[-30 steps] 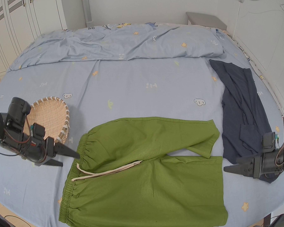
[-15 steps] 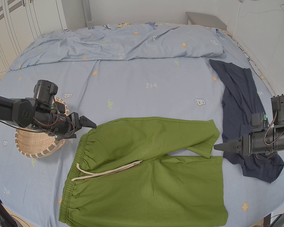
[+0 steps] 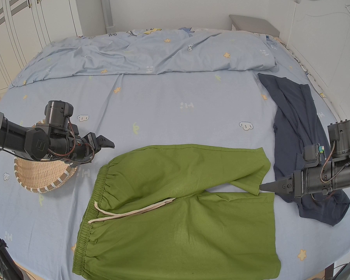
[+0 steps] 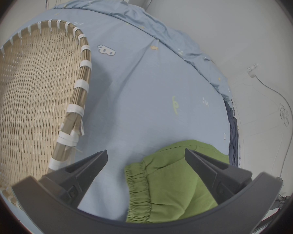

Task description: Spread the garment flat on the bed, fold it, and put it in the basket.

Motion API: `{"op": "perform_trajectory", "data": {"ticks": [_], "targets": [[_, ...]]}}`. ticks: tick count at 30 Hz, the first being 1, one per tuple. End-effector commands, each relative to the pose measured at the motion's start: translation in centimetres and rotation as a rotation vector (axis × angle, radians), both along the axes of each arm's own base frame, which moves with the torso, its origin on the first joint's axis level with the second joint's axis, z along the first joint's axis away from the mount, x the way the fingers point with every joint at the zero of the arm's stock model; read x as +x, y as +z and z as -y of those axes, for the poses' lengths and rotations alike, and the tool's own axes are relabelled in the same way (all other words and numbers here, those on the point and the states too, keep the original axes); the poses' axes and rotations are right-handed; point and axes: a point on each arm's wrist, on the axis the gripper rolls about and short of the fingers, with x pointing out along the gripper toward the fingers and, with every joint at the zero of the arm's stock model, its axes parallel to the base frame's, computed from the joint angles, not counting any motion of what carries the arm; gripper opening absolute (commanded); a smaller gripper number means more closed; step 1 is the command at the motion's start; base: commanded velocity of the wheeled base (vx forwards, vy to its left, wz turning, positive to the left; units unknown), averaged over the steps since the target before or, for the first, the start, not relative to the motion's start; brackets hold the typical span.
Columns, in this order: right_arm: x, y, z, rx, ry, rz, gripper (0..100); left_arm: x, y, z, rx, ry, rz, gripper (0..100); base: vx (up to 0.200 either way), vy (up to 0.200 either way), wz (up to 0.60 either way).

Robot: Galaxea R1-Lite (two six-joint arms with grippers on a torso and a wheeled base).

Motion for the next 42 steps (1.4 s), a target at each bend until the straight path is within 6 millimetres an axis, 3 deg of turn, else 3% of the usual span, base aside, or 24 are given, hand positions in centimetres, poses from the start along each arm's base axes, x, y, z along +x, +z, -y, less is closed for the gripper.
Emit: {"op": "perform_trajectory", "data": {"ticks": [1,8,14,17,25,33,42], "targets": [[0.0,-0.1,-0.1,0.0,0.002,-0.004,100,-0.1,-0.5,-0.8,0.006,0.021,-0.015,100,0.0,0.0,0.0],[0.0,-0.1,-0.1,-0.001,0.002,-0.005,100,-0.2,-0.2,-2.2,0.008,0.055,-0.005,100,0.0,0.0,0.0],[0.0,-0.2,-0.1,-0.001,0.002,-0.007,100,-0.5,-0.9,-1.1,-0.012,0.017,-0.035,100,0.0,0.0,0.0],[0.0,-0.3,-0.1,-0.003,0.002,-0.013,100,-0.6,-1.3,-0.3,-0.056,-0.033,-0.058,100,0.0,0.0,0.0],[0.1,-0.5,-0.1,-0.003,0.004,-0.017,100,-0.4,-1.4,-1.5,-0.216,-0.097,-0.089,100,0.0,0.0,0.0],[0.2,-0.7,-0.2,-0.006,0.007,-0.028,100,0.8,-3.8,-2.0,-0.22,-0.09,-0.117,100,0.0,0.0,0.0],[0.1,-0.9,-0.4,-0.009,0.015,-0.035,100,1.2,-4.7,-1.6,-0.229,-0.103,-0.12,100,0.0,0.0,0.0]]}}
